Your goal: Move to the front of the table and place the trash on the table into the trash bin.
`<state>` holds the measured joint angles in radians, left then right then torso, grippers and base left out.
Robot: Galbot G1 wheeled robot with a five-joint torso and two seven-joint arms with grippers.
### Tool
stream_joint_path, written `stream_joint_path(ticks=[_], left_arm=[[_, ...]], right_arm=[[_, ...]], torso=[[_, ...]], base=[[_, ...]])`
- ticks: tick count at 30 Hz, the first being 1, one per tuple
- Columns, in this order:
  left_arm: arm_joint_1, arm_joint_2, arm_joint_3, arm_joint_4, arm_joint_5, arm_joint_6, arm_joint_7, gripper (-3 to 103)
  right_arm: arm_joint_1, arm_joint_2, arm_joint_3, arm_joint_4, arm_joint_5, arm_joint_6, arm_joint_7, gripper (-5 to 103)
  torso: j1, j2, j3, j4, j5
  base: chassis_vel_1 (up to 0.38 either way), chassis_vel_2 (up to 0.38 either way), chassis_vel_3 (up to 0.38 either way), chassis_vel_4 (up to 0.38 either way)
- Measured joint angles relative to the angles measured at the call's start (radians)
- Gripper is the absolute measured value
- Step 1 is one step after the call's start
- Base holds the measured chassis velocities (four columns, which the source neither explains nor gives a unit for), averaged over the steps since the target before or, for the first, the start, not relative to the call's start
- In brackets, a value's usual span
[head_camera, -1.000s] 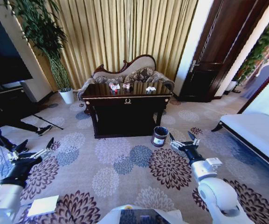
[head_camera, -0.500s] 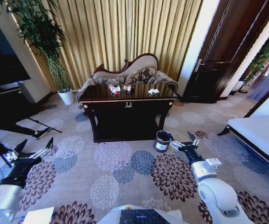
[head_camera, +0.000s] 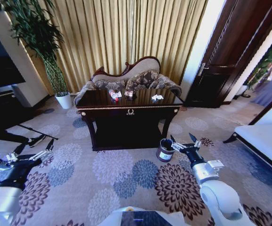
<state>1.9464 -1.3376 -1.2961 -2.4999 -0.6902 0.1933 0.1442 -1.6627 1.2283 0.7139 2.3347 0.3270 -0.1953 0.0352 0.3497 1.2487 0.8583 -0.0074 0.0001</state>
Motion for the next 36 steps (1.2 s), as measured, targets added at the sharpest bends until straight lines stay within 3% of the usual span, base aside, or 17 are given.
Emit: stream_joint_path(ticks=[36], left_arm=[[0.000,-0.005,0.003,0.000,-0.006,-0.006,0.023,100]], right_arm=[[0.000,0.003,-0.018,-0.019,-0.014,0.016,-0.003,100]], torso=[[0.000,0.000,0.000,-0.0002,-0.0002]], base=[[-0.200,0.199,0.197,-0.201]])
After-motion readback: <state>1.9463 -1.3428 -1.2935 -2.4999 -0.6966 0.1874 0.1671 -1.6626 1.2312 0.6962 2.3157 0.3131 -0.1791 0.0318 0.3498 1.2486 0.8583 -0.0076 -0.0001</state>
